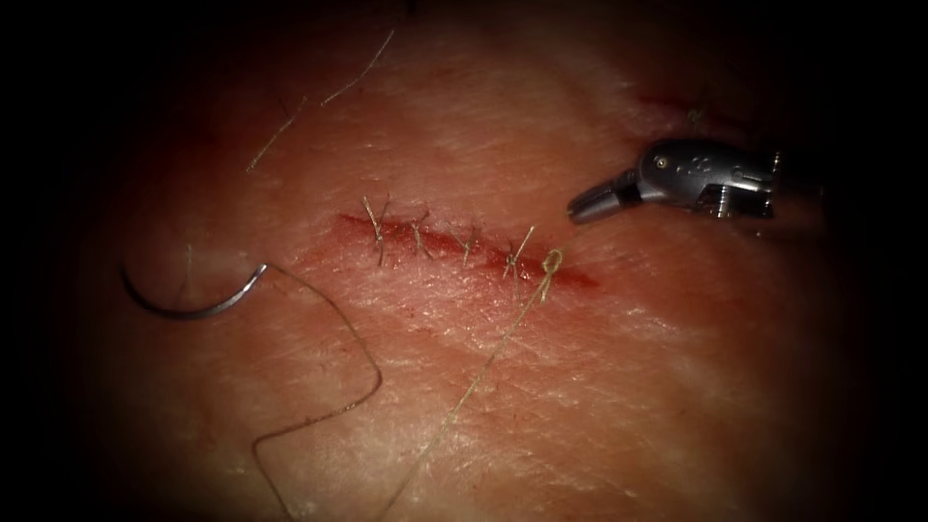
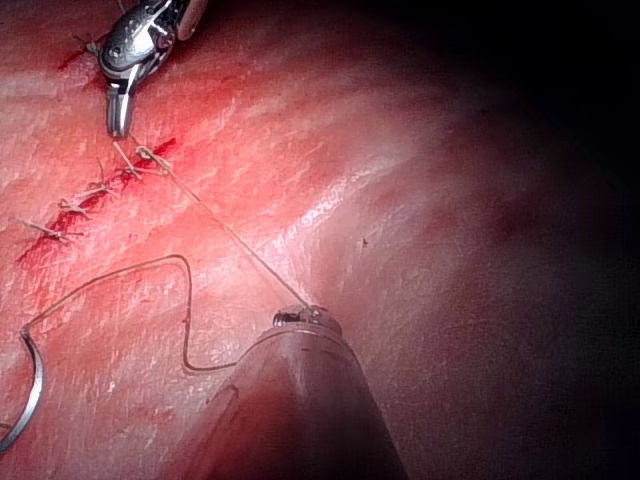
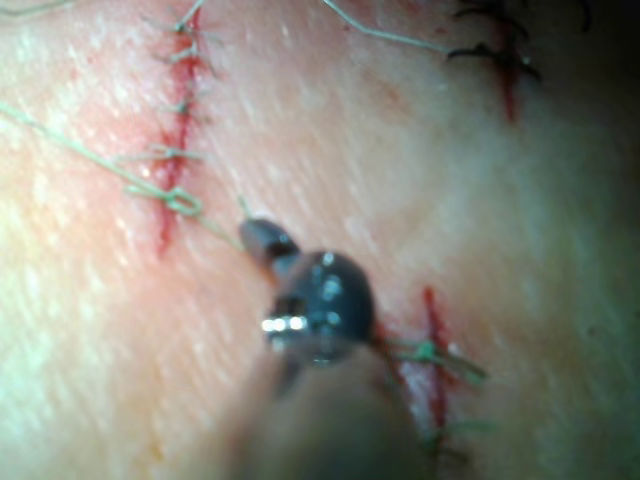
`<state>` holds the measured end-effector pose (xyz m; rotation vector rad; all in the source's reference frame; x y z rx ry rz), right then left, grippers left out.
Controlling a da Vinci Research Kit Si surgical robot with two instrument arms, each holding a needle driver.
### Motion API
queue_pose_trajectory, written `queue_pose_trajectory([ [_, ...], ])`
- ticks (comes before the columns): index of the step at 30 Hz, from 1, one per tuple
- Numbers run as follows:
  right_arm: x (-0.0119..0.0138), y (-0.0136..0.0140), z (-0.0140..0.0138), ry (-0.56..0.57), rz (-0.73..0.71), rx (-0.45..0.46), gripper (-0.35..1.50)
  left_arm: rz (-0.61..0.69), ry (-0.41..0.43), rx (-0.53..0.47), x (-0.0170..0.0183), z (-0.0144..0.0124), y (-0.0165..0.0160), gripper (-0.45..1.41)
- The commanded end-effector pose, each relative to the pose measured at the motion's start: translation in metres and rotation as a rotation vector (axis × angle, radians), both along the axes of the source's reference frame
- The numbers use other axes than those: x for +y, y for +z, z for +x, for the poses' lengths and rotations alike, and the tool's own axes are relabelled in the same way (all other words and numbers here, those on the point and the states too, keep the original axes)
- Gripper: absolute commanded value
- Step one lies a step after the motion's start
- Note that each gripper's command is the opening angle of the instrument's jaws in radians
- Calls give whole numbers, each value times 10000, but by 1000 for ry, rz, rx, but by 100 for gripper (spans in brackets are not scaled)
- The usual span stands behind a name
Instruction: Wound Closure
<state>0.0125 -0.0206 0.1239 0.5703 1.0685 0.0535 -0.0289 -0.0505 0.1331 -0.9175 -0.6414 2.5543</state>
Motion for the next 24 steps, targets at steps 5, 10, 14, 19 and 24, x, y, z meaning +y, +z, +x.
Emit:
queue_pose_trajectory([
  [5,3,7,7,14,-4,-1,-35,11,-15,9,-35,11,-5,-45],
  [10,10,8,4,46,-38,-24,-35,10,-22,13,-50,9,-8,-45],
  [14,22,15,-10,90,-73,-63,-35,12,-31,18,-58,7,-9,-45],
  [19,12,18,-13,85,-66,-68,-35,12,-29,17,-57,9,-9,-45],
  [24,-25,14,-7,75,-55,-40,-35,20,-63,11,-26,8,-31,-45],
])
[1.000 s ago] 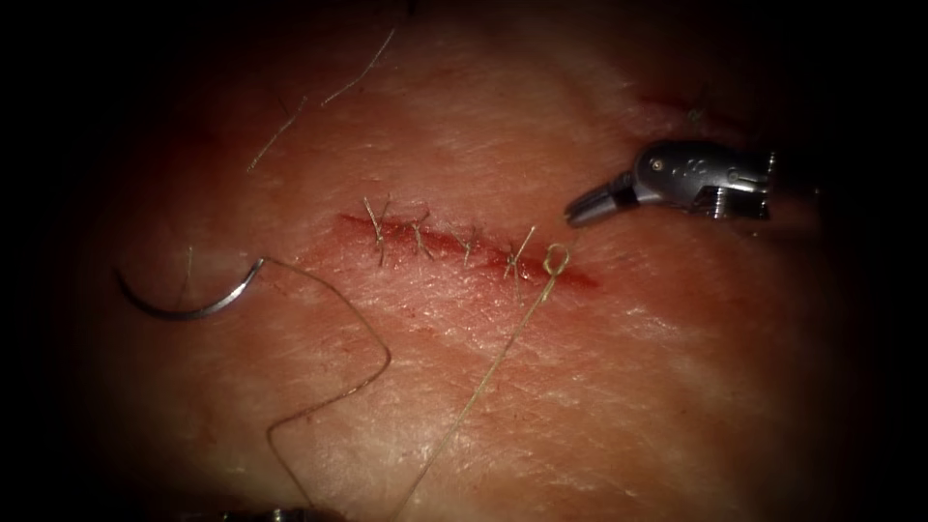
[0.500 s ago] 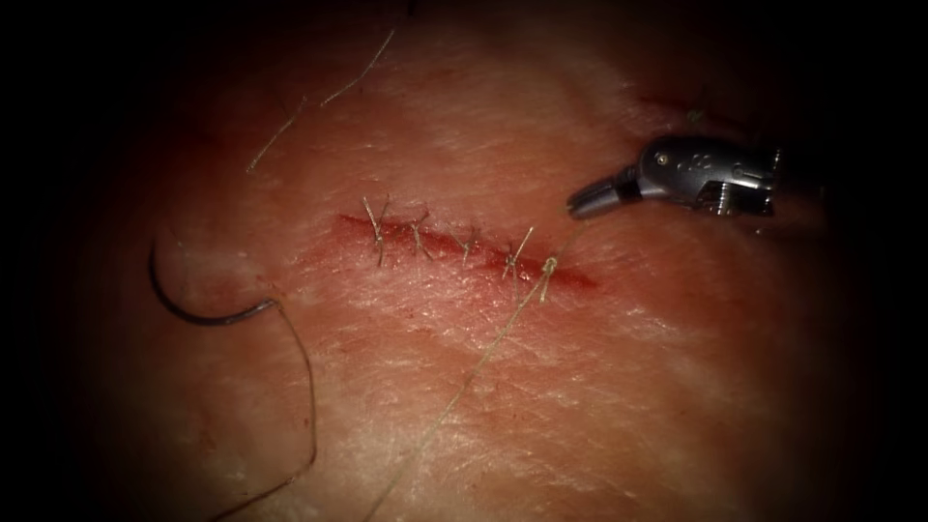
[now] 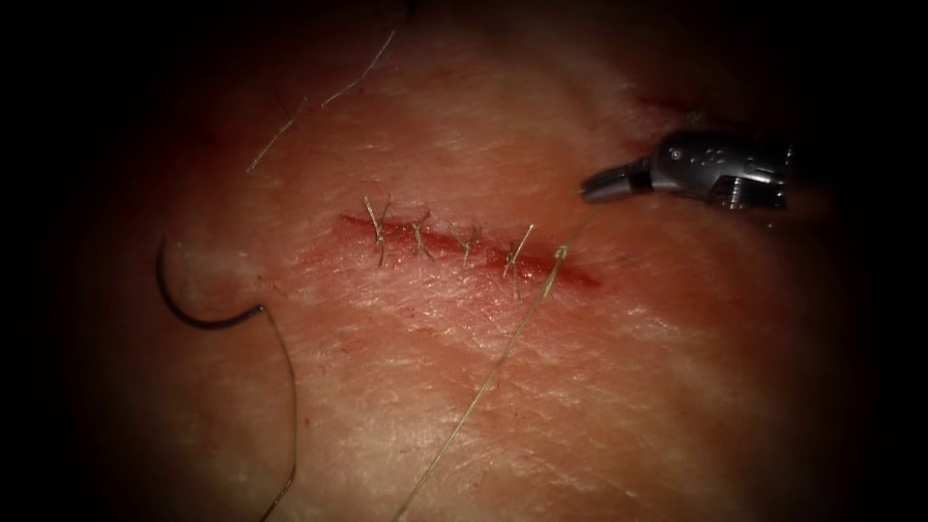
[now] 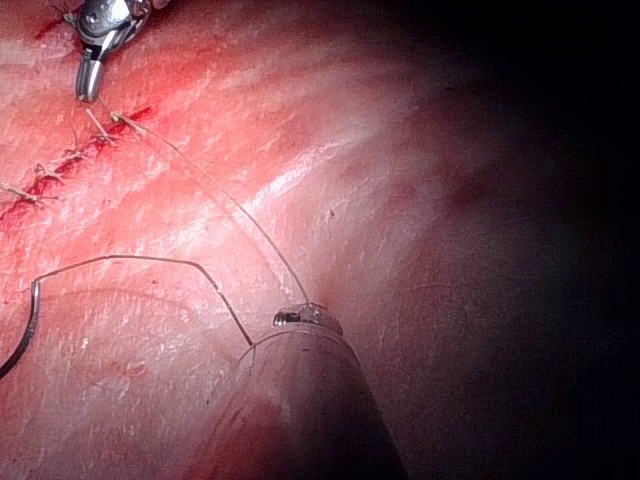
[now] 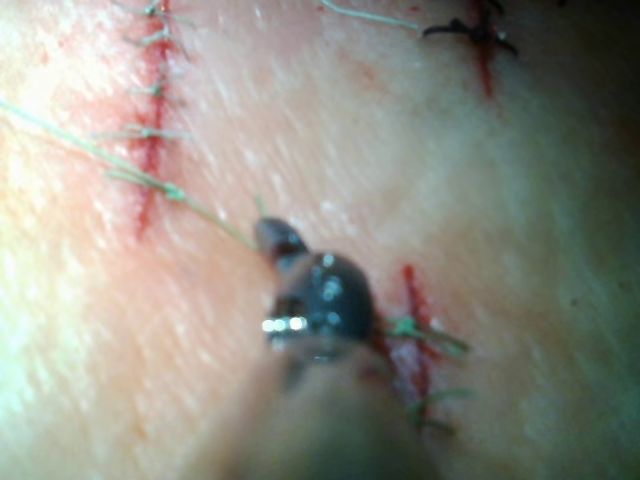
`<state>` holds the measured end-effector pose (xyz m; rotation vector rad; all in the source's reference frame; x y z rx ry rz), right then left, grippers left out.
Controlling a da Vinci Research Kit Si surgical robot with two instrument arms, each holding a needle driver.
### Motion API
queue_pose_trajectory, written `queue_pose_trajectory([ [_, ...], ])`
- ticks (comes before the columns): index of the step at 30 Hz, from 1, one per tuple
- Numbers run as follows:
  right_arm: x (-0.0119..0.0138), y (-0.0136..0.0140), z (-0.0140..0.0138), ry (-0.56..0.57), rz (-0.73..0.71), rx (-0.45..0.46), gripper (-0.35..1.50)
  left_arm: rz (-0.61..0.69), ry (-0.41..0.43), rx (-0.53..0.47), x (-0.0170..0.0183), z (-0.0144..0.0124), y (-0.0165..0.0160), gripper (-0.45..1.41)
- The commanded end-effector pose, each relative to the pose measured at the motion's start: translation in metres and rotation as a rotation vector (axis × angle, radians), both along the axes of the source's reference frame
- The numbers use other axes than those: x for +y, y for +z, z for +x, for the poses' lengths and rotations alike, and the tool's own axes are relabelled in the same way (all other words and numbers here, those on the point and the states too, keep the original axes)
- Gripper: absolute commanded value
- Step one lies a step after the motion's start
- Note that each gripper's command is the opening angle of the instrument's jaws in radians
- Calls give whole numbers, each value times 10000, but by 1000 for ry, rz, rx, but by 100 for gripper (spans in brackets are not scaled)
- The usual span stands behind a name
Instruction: Wound Closure
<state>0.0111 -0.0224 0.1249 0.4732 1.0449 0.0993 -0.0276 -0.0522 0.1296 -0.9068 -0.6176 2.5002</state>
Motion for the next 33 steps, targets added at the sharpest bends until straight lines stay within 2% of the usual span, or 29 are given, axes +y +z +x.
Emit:
queue_pose_trajectory([
  [1,-10,3,9,21,16,14,-35,1,-5,0,-1,-5,-1,-45],
  [4,-10,-4,8,102,16,34,-35,-40,-15,-7,33,-4,-23,-45],
  [6,-3,-11,8,219,6,31,61,-69,-22,-16,61,-5,-41,-45],
  [7,0,-14,7,263,4,29,91,-79,-26,-16,72,-7,-48,-45],
  [8,8,-25,1,369,8,14,126,-108,-28,-25,103,-13,-66,-45],
  [12,13,-43,-14,440,13,-40,126,-144,-25,-38,139,-23,-90,-45],
  [14,12,-58,-28,497,6,-95,133,-174,-23,-43,162,-28,-108,-45],
  [17,9,-86,-39,536,-13,-153,130,-197,-13,-44,188,-29,-125,-45],
  [19,8,-101,-37,552,-1,-124,125,-203,-12,-38,199,-28,-129,-45],
  [23,13,-137,-13,573,16,-24,121,-209,-16,-25,222,-22,-131,-45],
  [26,12,-146,6,567,20,4,121,-207,-17,-24,226,-21,-129,-45],
  [28,8,-147,17,565,21,11,121,-206,-18,-23,229,-21,-128,-45],
  [33,-4,-133,67,613,-8,12,118,-220,-1,-21,251,-42,-129,-45],
])
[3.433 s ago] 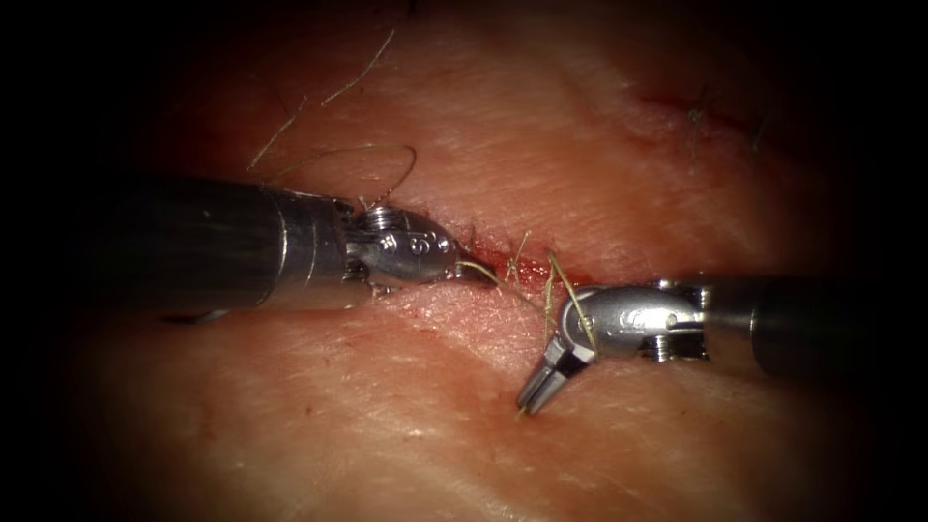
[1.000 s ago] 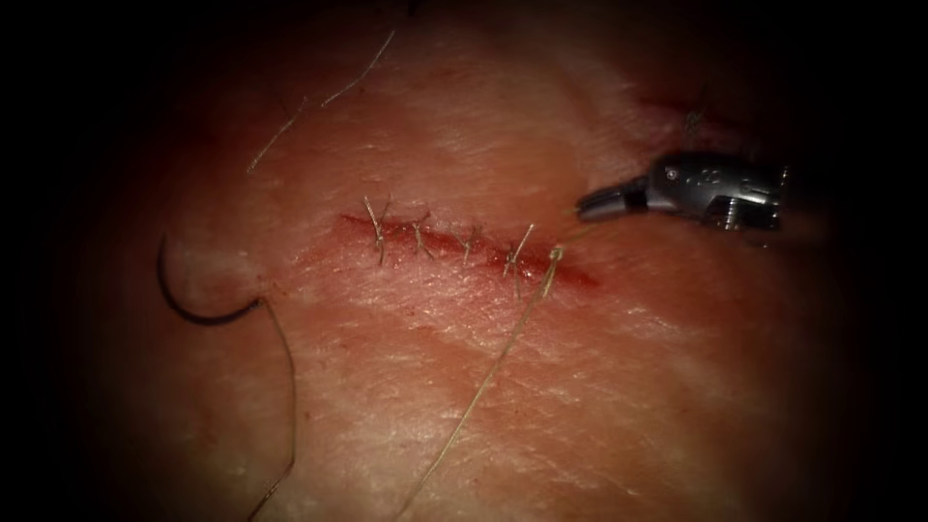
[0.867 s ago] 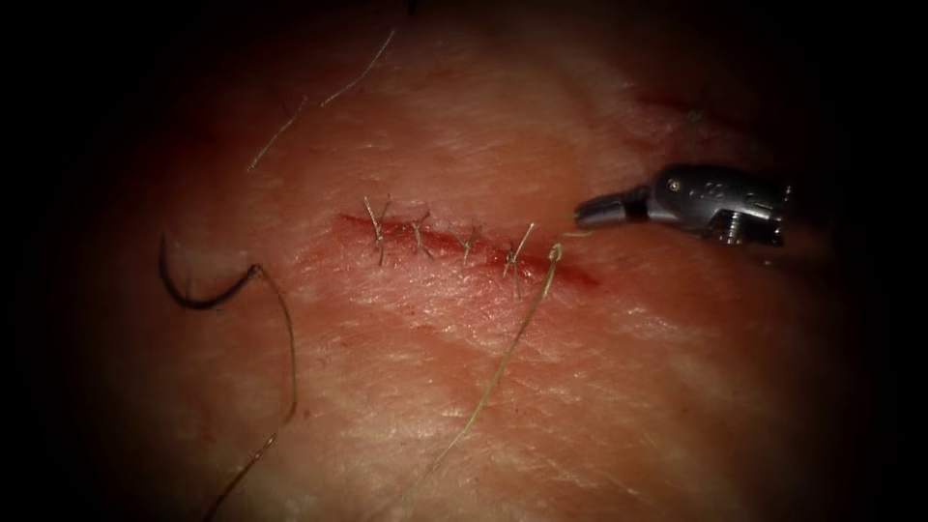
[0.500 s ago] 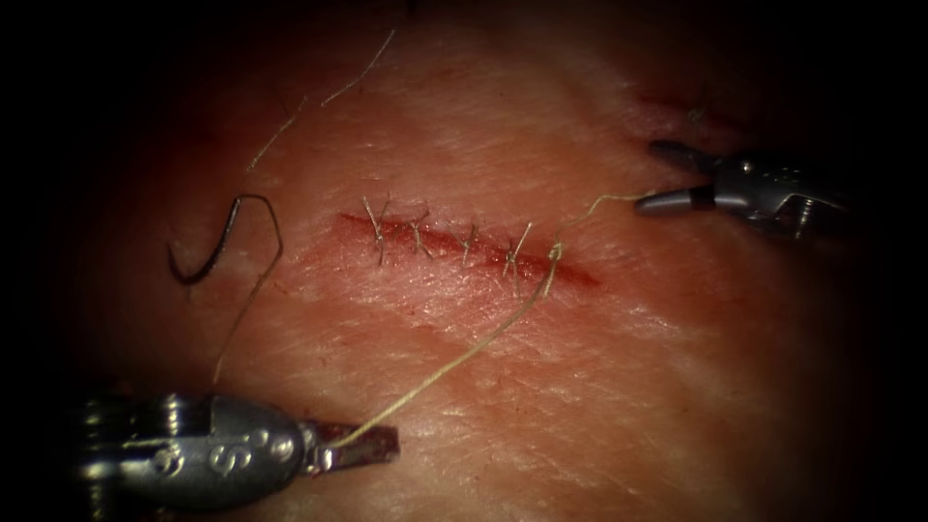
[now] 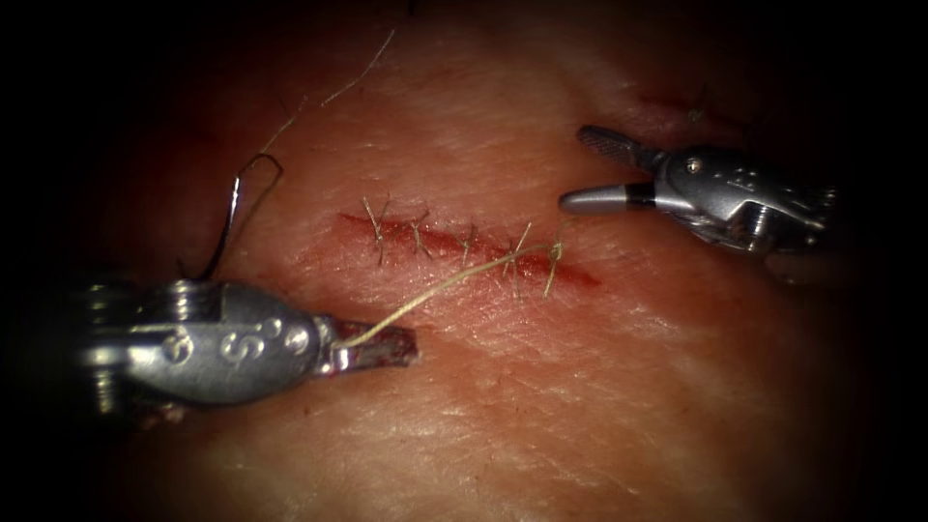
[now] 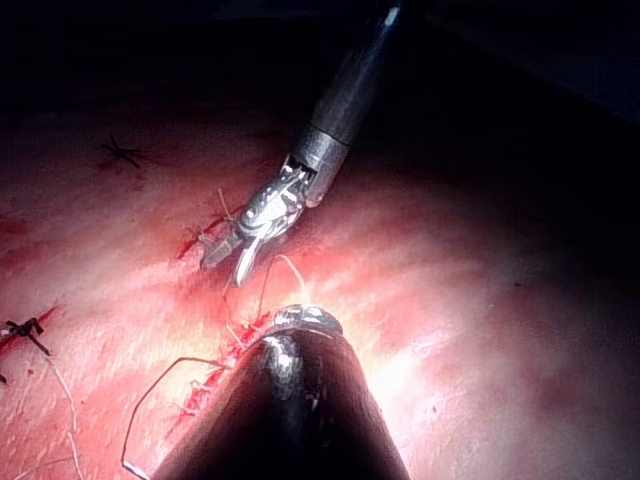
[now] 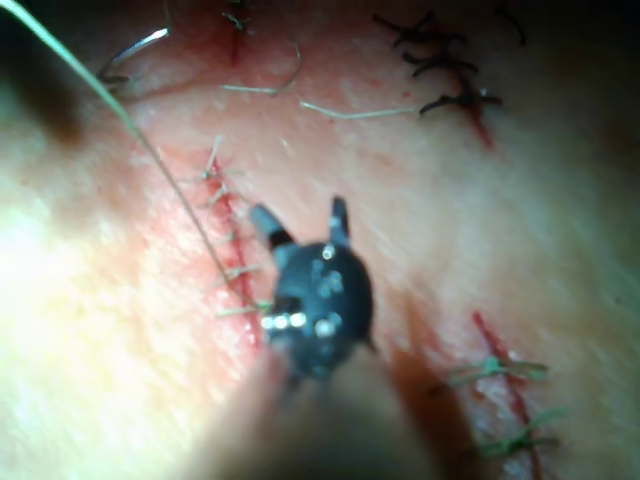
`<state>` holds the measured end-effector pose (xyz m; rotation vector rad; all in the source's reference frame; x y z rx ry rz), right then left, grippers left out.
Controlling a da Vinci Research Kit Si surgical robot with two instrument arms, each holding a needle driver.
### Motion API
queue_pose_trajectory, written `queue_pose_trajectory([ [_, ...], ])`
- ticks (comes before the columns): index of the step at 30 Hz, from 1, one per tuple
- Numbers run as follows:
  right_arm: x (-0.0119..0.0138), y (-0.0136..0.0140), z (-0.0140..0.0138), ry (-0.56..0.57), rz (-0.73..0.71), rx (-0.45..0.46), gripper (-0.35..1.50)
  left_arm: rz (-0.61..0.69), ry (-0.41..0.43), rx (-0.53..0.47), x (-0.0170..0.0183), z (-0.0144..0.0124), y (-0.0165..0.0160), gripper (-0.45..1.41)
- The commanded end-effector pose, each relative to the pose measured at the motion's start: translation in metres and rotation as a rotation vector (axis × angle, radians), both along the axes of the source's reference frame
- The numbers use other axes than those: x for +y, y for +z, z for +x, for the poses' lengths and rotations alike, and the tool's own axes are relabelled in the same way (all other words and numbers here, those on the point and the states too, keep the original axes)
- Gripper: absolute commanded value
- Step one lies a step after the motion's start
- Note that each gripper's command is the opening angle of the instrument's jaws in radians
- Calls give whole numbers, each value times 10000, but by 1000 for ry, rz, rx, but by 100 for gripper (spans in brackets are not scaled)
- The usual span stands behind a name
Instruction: Wound Closure
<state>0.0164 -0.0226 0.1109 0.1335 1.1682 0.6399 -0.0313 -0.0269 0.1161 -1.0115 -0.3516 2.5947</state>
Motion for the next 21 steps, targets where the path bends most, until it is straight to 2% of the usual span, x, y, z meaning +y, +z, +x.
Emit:
queue_pose_trajectory([
  [1,-6,12,21,1,-10,2,118,-1,7,2,3,-8,5,-45],
  [3,-17,23,37,-13,-22,21,113,-2,17,-2,26,-15,4,-45],
  [5,-25,27,42,-18,-30,30,111,-1,18,-1,44,-19,4,-45],
  [7,-39,28,44,-37,-39,47,109,8,17,4,71,-24,12,-45],
  [11,-51,25,39,-49,-44,56,106,18,24,22,94,-32,31,-45],
  [14,-58,15,27,-41,-54,87,103,23,46,65,118,-51,82,-45],
  [16,-61,12,22,-40,-58,99,99,34,75,76,121,-62,116,-45],
  [21,-66,8,17,-21,-72,130,98,47,122,92,117,-78,169,-45],
])
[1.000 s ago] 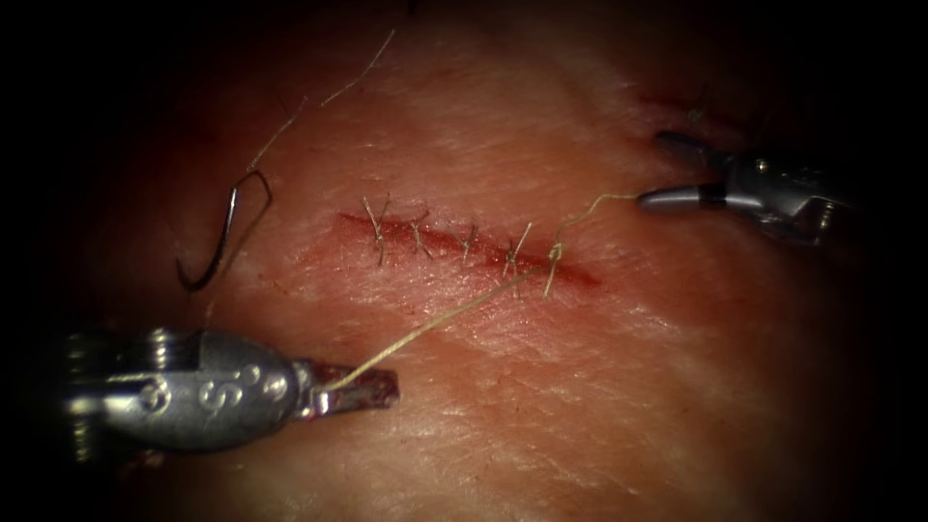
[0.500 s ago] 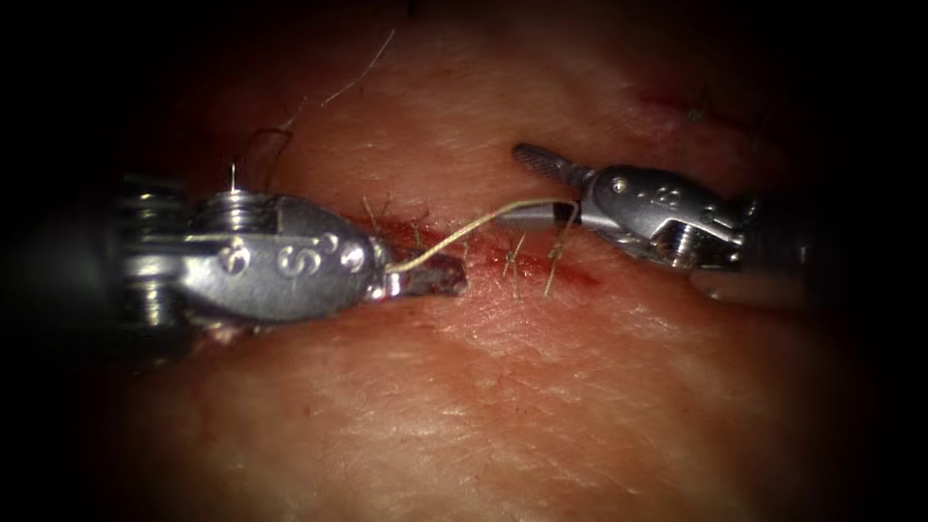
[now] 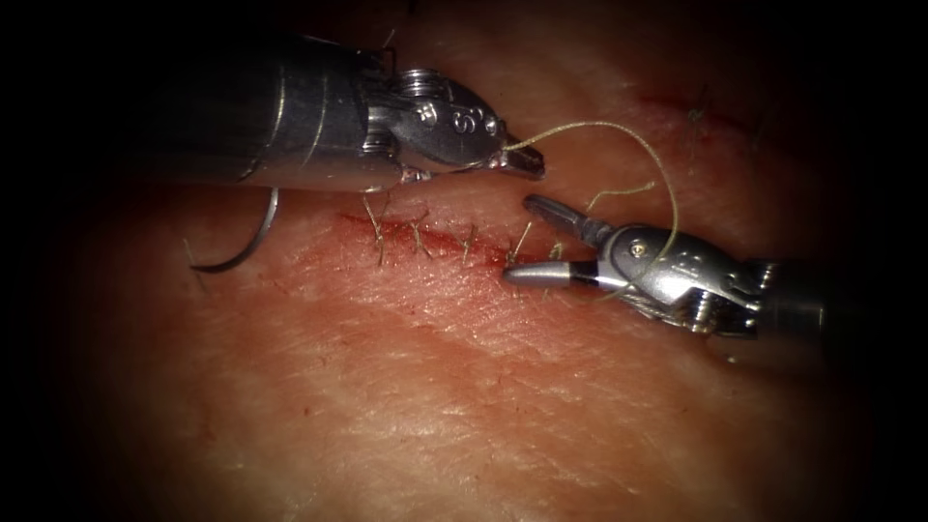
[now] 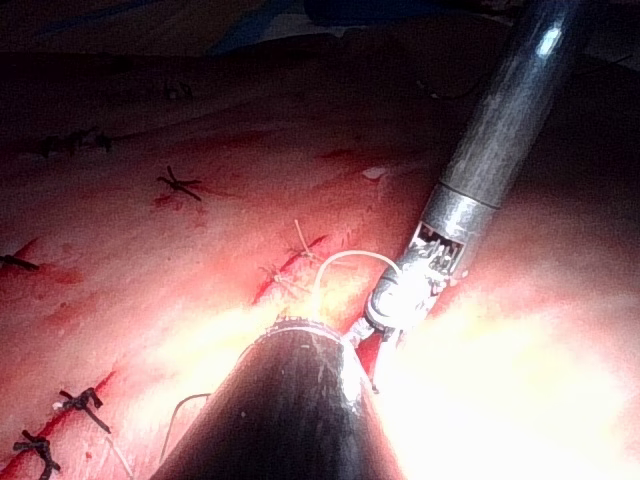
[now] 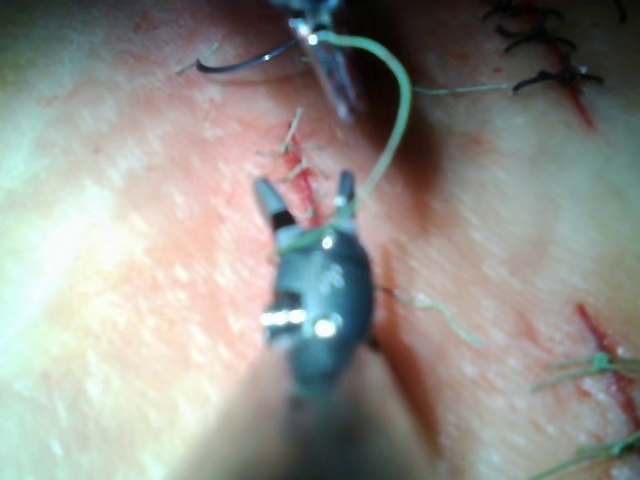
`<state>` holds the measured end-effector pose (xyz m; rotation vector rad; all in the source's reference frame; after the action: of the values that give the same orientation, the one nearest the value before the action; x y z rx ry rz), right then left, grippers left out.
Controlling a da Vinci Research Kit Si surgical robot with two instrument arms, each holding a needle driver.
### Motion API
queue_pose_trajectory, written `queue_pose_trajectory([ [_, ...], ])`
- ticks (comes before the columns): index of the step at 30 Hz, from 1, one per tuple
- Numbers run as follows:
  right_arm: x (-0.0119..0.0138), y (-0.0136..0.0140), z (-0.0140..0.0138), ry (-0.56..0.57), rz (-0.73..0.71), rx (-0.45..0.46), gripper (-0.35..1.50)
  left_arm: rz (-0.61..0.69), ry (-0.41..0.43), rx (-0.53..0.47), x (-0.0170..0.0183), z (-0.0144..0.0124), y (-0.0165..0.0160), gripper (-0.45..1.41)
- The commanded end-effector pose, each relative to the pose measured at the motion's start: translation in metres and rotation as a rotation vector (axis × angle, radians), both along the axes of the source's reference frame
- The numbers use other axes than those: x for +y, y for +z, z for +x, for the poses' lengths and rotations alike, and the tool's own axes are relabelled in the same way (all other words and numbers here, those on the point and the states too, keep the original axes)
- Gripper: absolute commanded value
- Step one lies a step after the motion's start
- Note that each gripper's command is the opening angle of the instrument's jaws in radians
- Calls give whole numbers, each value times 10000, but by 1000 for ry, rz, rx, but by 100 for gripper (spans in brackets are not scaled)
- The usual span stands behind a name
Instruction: Wound Closure
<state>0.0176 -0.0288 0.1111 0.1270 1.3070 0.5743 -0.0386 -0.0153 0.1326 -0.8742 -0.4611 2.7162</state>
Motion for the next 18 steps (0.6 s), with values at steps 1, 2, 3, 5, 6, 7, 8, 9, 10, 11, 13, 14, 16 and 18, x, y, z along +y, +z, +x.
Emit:
queue_pose_trajectory([
  [1,-4,5,4,5,-2,9,98,4,2,2,-1,-7,12,-45],
  [2,-5,5,3,10,-5,16,98,2,7,5,-3,-10,20,-45],
  [3,-6,3,0,14,-8,26,98,3,19,8,-6,-12,33,-45],
  [5,-9,1,-7,24,-15,46,98,3,29,14,-11,-15,54,-45],
  [6,-9,0,-9,26,-17,51,98,8,31,17,-13,-16,62,-45],
  [7,-10,-2,-13,36,-16,67,98,11,33,19,-17,-19,74,-45],
  [8,-11,-3,-14,44,-14,78,98,12,39,21,-20,-21,82,-45],
  [9,-10,-4,-16,49,-16,84,98,12,41,18,-22,-24,88,-45],
  [10,-9,-6,-18,70,-13,108,98,15,50,21,-27,-29,100,-45],
  [11,-9,-6,-19,80,-17,118,96,21,50,20,-30,-32,106,-45],
  [13,-7,-9,-21,91,-20,131,96,24,52,19,-37,-39,117,-45],
  [14,-6,-9,-21,95,-20,135,94,25,55,20,-39,-41,119,-45],
  [16,-5,-11,-21,104,-22,142,94,22,57,19,-42,-45,123,-45],
  [18,-1,-13,-21,121,-27,157,94,20,59,18,-44,-47,124,-45],
])
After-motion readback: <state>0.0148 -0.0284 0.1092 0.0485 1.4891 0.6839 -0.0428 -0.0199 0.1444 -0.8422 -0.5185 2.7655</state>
